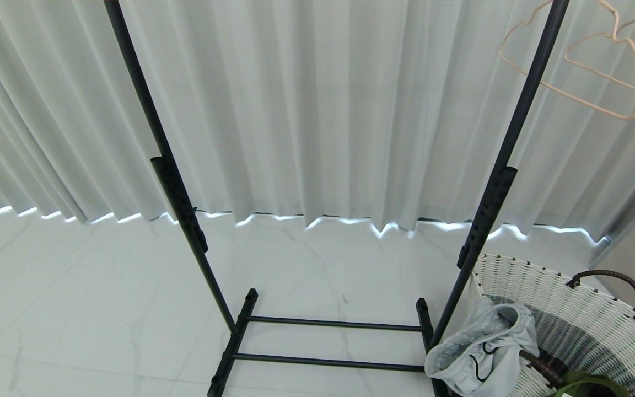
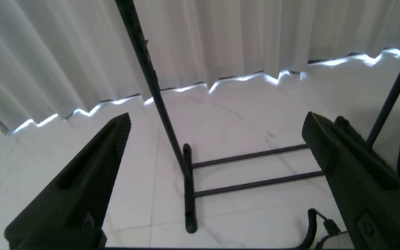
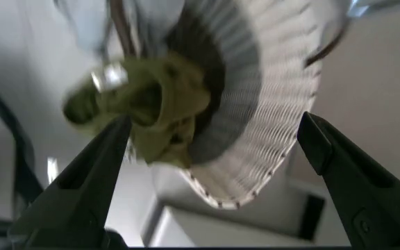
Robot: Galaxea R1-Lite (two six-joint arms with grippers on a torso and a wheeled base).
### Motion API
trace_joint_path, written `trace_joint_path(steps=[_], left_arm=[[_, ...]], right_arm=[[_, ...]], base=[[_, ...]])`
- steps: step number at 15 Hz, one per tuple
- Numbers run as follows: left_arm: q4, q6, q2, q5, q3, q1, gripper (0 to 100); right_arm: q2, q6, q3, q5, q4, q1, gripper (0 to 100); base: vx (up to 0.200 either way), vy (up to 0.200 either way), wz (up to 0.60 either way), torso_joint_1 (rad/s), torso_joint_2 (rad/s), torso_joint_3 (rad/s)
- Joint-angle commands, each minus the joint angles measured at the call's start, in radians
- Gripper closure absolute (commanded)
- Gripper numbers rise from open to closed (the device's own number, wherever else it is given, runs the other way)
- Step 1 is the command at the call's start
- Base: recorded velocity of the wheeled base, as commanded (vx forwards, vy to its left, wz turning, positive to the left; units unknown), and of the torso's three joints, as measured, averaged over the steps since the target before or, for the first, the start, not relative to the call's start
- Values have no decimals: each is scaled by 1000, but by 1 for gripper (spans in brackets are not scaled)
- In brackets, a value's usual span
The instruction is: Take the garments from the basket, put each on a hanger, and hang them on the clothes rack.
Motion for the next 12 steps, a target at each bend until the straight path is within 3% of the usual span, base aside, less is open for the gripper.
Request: trace_joint_path(steps=[1, 4, 8, 12], left_arm=[[0, -1, 0, 0, 0, 0, 0], [0, -1, 0, 0, 0, 0, 0], [0, -1, 0, 0, 0, 0, 0], [0, -1, 0, 0, 0, 0, 0]], right_arm=[[298, -58, 70, -31, -76, -18, 0], [433, -61, 139, -46, -262, -64, 0], [546, -63, 133, -67, -447, -89, 0], [571, -60, 137, -83, -513, -89, 0]], base=[[0, 0, 0, 0, 0, 0], [0, 0, 0, 0, 0, 0], [0, 0, 0, 0, 0, 0], [0, 0, 0, 0, 0, 0]])
